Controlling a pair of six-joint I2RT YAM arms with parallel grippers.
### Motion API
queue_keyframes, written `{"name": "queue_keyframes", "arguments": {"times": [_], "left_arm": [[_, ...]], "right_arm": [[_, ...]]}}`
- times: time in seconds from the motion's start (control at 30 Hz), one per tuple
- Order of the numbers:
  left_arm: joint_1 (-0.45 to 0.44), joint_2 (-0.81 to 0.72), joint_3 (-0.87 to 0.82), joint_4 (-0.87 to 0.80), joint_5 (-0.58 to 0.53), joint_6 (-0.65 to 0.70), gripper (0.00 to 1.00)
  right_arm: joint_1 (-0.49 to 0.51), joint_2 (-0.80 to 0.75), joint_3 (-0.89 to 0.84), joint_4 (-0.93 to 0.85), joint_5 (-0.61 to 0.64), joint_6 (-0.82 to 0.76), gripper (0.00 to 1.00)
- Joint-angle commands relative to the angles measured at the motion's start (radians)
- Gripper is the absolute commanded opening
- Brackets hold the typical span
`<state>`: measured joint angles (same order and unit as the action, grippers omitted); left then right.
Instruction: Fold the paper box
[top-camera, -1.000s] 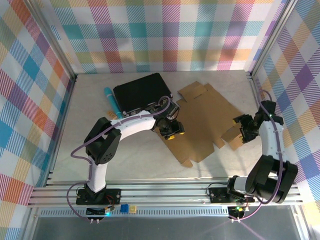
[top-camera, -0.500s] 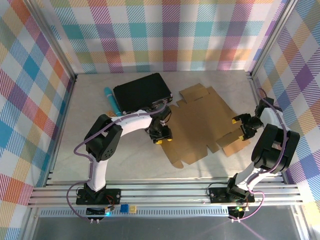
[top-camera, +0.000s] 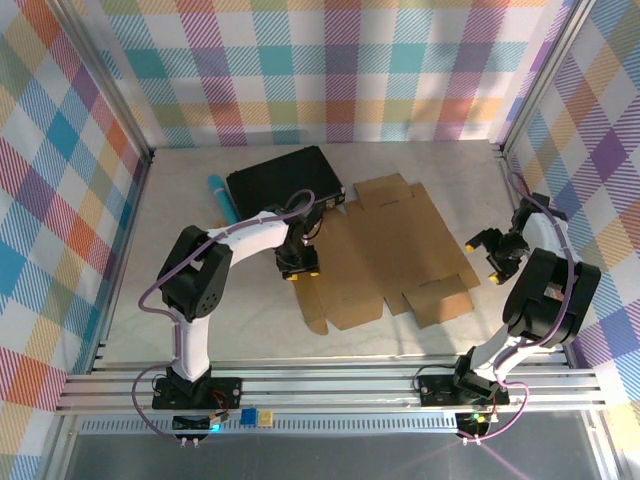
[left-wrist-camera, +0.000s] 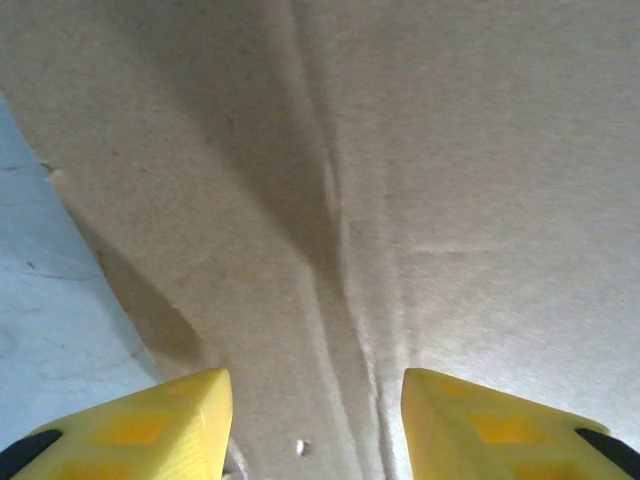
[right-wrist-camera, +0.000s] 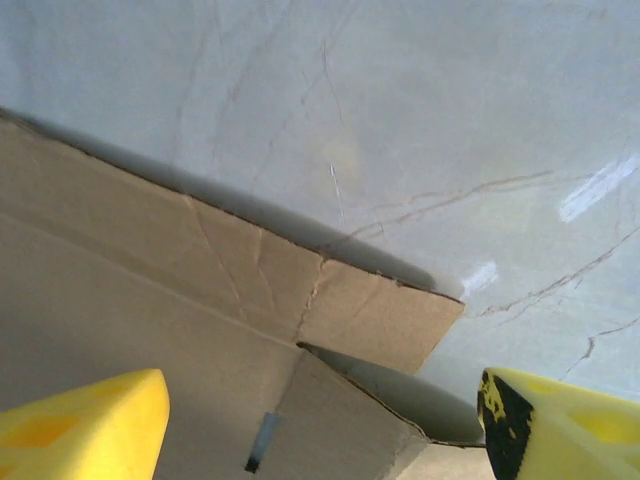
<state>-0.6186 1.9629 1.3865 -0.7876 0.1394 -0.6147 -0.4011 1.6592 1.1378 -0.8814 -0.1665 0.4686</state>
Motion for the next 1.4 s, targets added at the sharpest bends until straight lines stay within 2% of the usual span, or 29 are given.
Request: {"name": "queue_keyframes", "arguments": {"times": [0.0, 0.17, 0.43, 0.7, 0.97, 1.2, 1.37], "left_arm": [[-0.045, -0.070, 0.055, -0.013, 0.049, -0.054, 0.49], [-0.120, -0.020, 0.117, 0.052, 0.159, -0.110, 0.49], [-0.163, 0.093, 0.177, 0.076, 0.214, -0.121, 0.49], [-0.166, 0.144, 0.163, 0.094, 0.211, -0.111, 0.49], [-0.167, 0.168, 0.138, 0.102, 0.193, -0.101, 0.48], [-0.167, 0.176, 0.135, 0.099, 0.182, -0.096, 0.48], [-0.168, 0.177, 0.140, 0.095, 0.178, -0.096, 0.48]], "right_arm": [[-0.007, 0.042, -0.015, -0.021, -0.070, -0.083, 0.80], [-0.007, 0.045, -0.047, -0.021, -0.117, -0.102, 0.80], [-0.003, 0.082, -0.097, -0.032, -0.217, -0.107, 0.77], [0.005, 0.034, -0.128, -0.075, -0.282, -0.107, 0.76], [0.013, -0.072, -0.141, -0.106, -0.418, -0.065, 0.70], [0.042, -0.146, -0.175, -0.149, -0.449, -0.047, 0.61], [0.044, -0.161, -0.230, -0.150, -0.417, -0.053, 0.52]]}}
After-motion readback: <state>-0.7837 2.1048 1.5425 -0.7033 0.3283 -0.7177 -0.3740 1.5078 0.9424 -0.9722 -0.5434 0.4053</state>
